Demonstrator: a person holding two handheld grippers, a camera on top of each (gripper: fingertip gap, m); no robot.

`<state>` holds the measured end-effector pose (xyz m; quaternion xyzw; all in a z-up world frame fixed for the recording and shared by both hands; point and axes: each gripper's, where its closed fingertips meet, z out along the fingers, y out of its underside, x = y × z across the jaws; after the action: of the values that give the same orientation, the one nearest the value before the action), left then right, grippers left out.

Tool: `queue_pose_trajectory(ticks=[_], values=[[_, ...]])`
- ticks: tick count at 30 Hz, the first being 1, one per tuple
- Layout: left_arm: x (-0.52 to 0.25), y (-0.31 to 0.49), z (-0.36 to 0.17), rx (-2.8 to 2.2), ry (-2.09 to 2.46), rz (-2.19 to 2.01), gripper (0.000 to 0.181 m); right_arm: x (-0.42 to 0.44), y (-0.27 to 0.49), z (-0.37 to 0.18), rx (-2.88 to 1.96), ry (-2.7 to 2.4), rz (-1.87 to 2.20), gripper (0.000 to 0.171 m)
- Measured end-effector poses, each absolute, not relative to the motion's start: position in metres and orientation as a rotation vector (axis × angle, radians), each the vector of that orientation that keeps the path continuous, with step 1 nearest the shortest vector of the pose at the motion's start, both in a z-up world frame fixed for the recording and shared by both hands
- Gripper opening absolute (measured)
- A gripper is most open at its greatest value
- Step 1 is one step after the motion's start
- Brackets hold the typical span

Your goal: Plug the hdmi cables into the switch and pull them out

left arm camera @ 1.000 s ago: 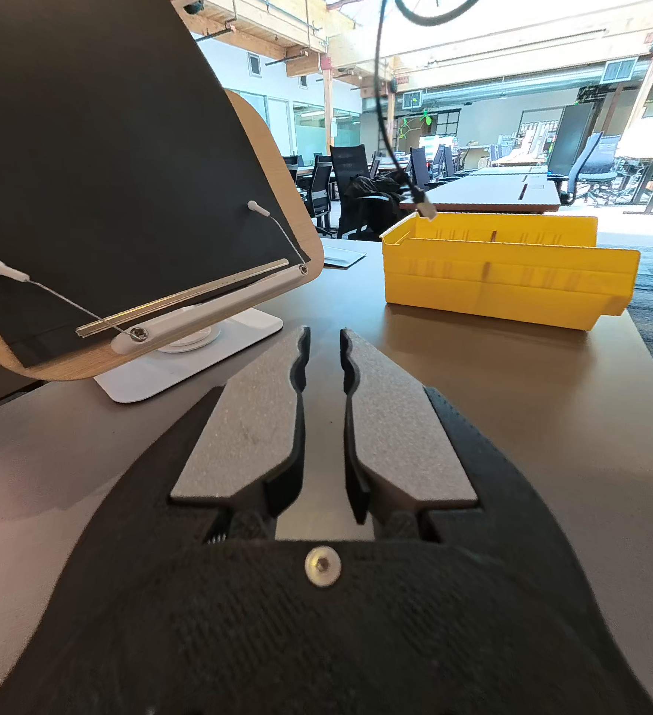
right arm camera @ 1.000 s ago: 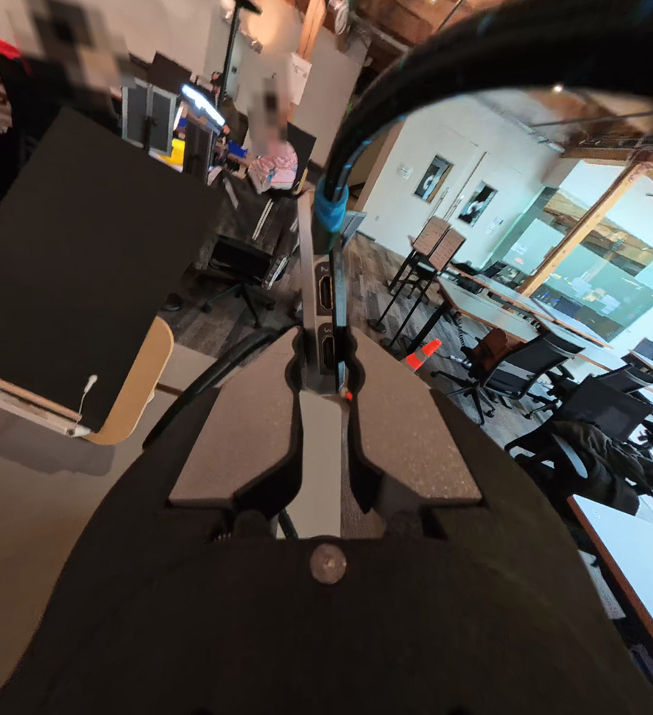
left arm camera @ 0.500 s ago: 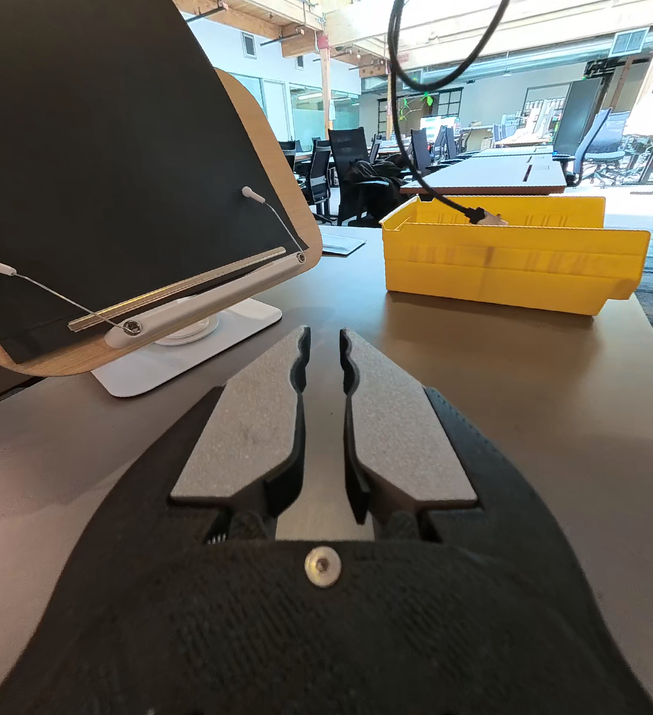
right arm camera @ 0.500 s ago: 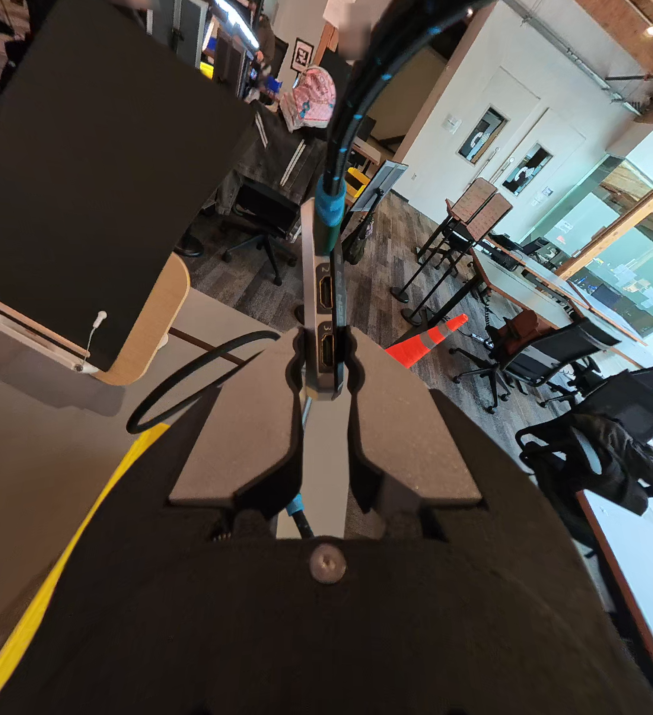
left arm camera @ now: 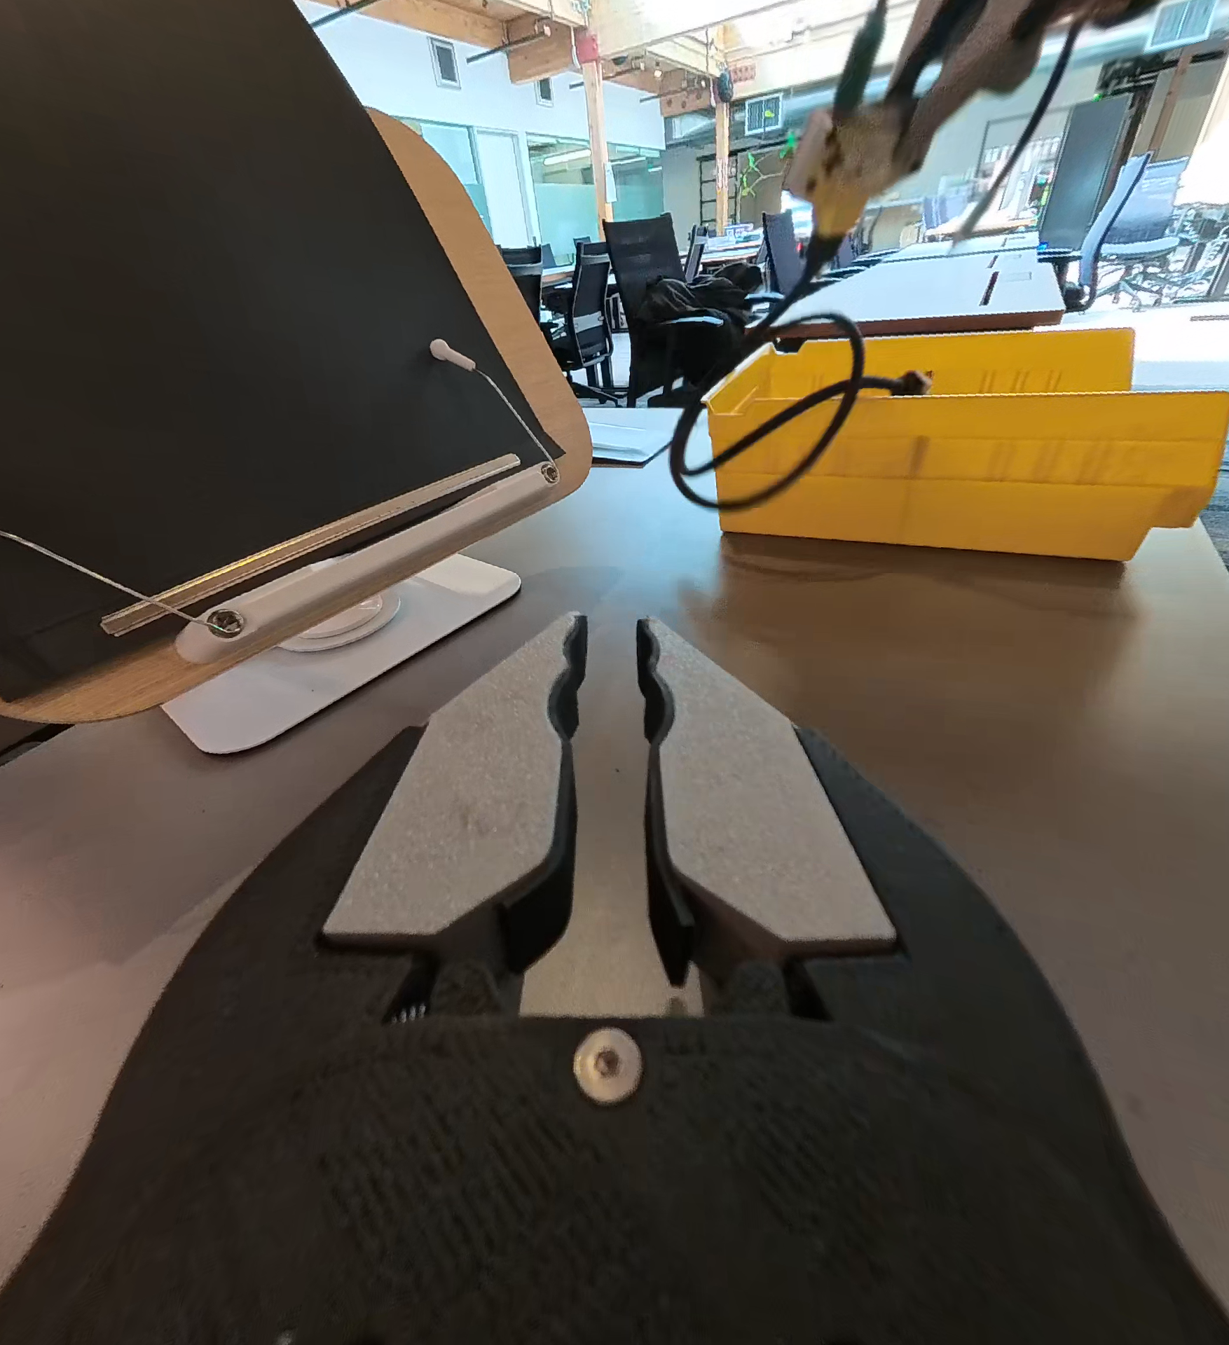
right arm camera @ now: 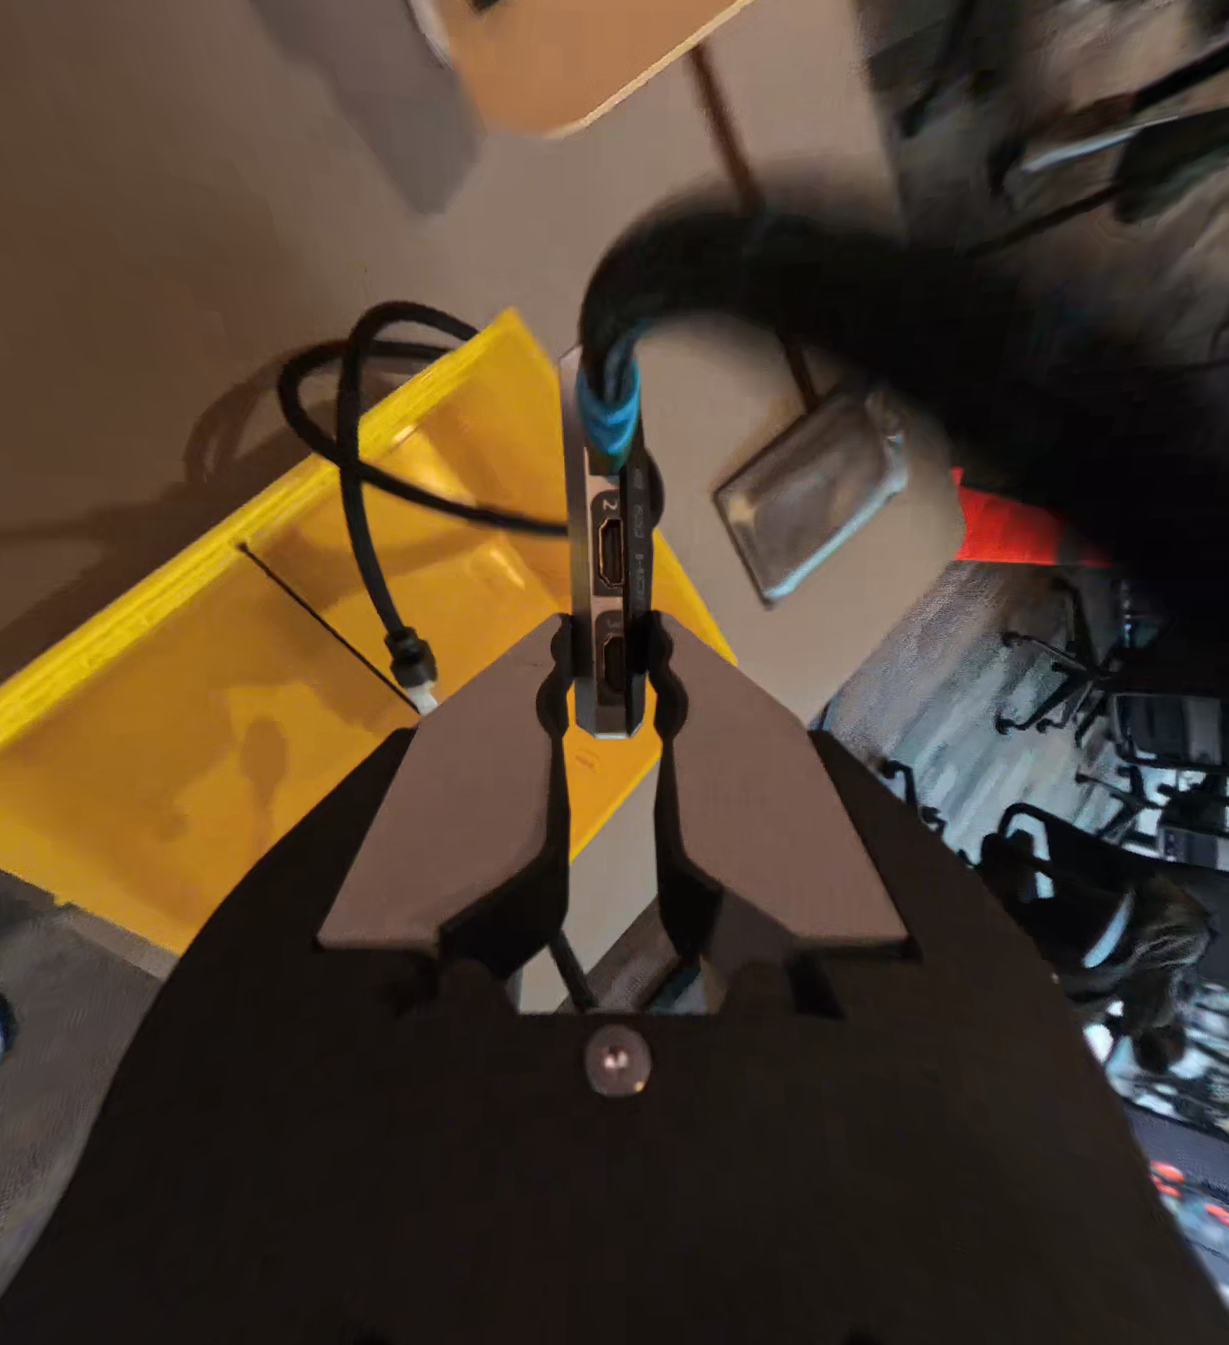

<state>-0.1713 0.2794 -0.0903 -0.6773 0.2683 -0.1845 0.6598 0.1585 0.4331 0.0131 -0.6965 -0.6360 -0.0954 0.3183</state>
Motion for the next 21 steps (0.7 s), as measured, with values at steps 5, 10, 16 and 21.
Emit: queue_pose_trajectory(ticks=[5,10,16,21], values=[[-0.169,0.280,-0.096,-1.549,0.631,-0.398,0.011,0.148,0.441,-0.044,-1.811,-1.887,-0.487,0.019],[-0.172,0.283,-0.098,-1.552,0.632,-0.358,0.009,0.143,0.460,-0.047,-1.728,-1.952,-0.780,0.019],[-0.174,0.284,-0.096,-1.553,0.614,-0.384,0.009,0.131,0.489,0.030,-1.688,-1.332,-0.452,0.017],[-0.170,0.283,-0.101,-1.560,0.647,-0.351,0.008,0.152,0.461,0.096,-1.626,-1.238,-0.366,0.017]])
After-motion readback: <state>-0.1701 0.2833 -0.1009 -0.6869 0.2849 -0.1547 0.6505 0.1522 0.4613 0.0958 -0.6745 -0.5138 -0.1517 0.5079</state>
